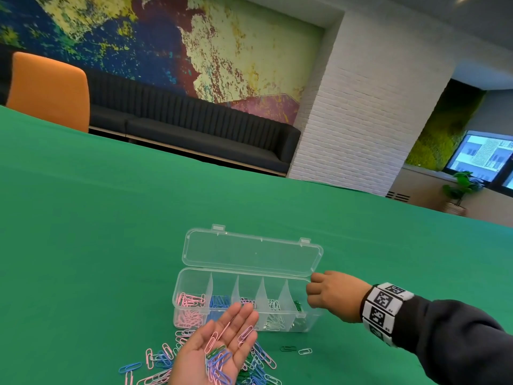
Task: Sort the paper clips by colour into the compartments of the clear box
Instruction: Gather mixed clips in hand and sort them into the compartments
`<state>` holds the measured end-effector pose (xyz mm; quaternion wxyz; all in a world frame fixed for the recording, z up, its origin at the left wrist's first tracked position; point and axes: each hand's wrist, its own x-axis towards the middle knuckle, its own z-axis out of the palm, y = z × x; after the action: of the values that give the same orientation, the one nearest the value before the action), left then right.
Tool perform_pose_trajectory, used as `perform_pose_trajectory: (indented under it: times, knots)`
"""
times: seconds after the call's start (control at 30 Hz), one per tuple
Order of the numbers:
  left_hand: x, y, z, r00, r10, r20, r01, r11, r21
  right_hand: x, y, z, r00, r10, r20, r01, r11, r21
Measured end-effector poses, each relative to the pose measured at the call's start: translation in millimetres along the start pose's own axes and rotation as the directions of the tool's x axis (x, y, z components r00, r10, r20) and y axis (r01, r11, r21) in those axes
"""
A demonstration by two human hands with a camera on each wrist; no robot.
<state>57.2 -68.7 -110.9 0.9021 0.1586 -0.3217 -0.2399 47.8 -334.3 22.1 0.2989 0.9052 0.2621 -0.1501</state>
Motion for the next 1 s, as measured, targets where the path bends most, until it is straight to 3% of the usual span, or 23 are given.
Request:
perform_pose_trajectory:
  times: [0.17, 0.27, 0.33, 0.43, 0.53, 0.6, 0.67, 0.73, 0.8, 0.87, 0.93, 1.0]
  knots:
    - [1, 4, -8, 0.969, 0.127, -0.211, -0.105, 0.988, 0.111, -2, 1, 0, 0.998, 0.034, -0.052, -0.033, 0.999, 0.011]
    - [1, 6, 21, 0.930, 0.000, -0.368, -0.007, 1.000, -0.018, -5, 2, 3, 0.986, -0.024, -0.168, 0.016, 0.999, -0.048]
    - [4, -3, 24, 0.867, -0.229, -0.443, 0.114, 0.956, -0.272, -5, 2, 6, 0.988, -0.022, -0.154, 0.011, 0.997, -0.072]
    - [2, 7, 44, 0.781, -0.339, -0.525, 0.099, 0.896, -0.432, -5, 2, 13, 0.978, -0.022, -0.210, 0.003, 0.996, -0.091]
    - [0, 7, 42, 0.748, -0.393, -0.535, 0.120, 0.873, -0.473, -9, 0, 11, 0.927, 0.060, -0.371, -0.071, 0.997, -0.017]
    - [-1, 9, 45, 0.756, -0.383, -0.531, 0.105, 0.872, -0.478, -7, -9, -1, 0.825, 0.220, -0.521, -0.141, 0.972, 0.187]
    - [-1, 8, 47, 0.740, -0.386, -0.551, 0.095, 0.871, -0.482, 0, -24, -20, 0.715, 0.433, -0.549, -0.155, 0.864, 0.479]
    - [0, 11, 47, 0.724, -0.380, -0.576, 0.084, 0.877, -0.472, 14, -42, -36, 0.665, 0.626, -0.406, -0.096, 0.611, 0.786]
    - [0, 23, 50, 0.721, -0.328, -0.611, 0.036, 0.898, -0.439, 33, -59, -47, 0.687, 0.684, -0.245, 0.015, 0.323, 0.946]
    - [1, 42, 48, 0.736, -0.236, -0.634, -0.055, 0.913, -0.403, 53, -73, -56, 0.698, 0.700, -0.152, 0.094, 0.121, 0.988]
    - [5, 65, 36, 0.784, -0.112, -0.611, -0.145, 0.923, -0.355, 70, -83, -62, 0.709, 0.700, -0.088, 0.126, -0.002, 0.992]
    - [7, 80, 22, 0.839, 0.054, -0.541, -0.169, 0.972, -0.165, 81, -91, -65, 0.725, 0.687, -0.050, 0.146, -0.083, 0.986]
